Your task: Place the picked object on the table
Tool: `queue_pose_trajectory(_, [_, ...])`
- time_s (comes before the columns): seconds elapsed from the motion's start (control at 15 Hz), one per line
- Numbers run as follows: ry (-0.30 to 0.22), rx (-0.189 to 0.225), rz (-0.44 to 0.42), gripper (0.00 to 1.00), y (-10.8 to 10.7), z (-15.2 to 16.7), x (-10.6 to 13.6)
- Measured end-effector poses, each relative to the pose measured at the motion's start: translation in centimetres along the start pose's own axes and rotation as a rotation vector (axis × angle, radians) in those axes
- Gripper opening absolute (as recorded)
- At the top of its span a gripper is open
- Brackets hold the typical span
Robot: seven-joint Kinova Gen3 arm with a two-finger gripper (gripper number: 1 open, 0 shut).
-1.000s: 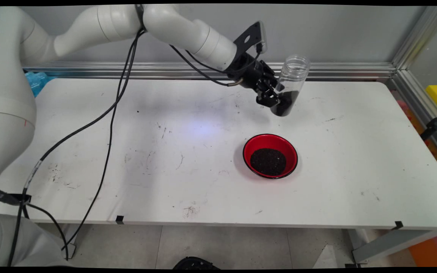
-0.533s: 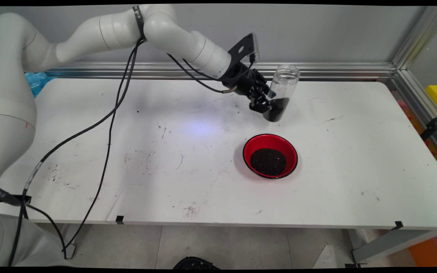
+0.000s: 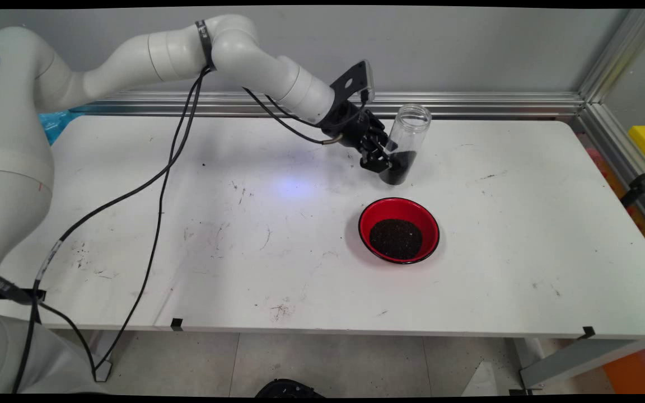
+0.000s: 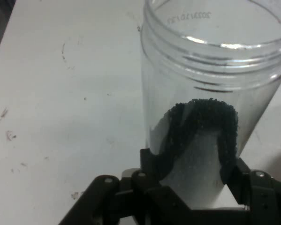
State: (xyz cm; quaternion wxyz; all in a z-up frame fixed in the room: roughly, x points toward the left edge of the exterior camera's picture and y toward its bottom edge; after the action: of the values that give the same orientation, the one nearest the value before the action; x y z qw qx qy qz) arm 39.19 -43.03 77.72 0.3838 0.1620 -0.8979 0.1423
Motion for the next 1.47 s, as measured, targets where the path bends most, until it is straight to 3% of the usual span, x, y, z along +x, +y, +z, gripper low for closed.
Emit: queue_pose_trajectory(1.47, [0.016, -0.018, -0.008, 0.00, -0.6, 2.2, -2.3])
